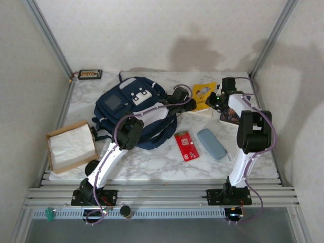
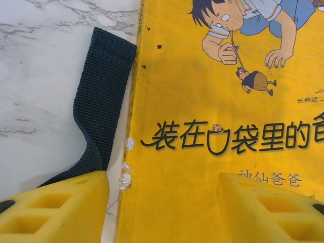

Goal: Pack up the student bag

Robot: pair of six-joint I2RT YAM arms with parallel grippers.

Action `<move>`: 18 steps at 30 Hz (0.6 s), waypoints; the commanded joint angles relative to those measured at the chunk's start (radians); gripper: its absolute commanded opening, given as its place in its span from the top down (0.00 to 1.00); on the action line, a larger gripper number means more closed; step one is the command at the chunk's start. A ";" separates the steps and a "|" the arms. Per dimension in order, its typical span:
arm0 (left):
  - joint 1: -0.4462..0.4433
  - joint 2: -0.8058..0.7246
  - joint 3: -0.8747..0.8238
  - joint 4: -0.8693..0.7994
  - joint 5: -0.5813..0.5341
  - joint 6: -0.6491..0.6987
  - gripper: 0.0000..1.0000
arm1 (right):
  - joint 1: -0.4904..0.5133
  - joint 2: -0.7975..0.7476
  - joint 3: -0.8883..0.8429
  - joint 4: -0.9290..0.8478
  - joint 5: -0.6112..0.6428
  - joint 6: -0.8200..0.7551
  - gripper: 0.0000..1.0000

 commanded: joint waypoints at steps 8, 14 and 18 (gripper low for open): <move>0.011 -0.118 -0.009 -0.029 0.092 -0.074 0.33 | 0.001 -0.135 0.040 -0.022 -0.125 0.003 0.98; 0.050 -0.342 -0.171 0.003 0.114 -0.059 0.20 | 0.003 -0.254 0.026 -0.023 -0.192 0.027 0.99; 0.110 -0.562 -0.488 0.179 0.180 -0.144 0.16 | 0.035 -0.332 0.012 -0.017 -0.272 0.038 0.99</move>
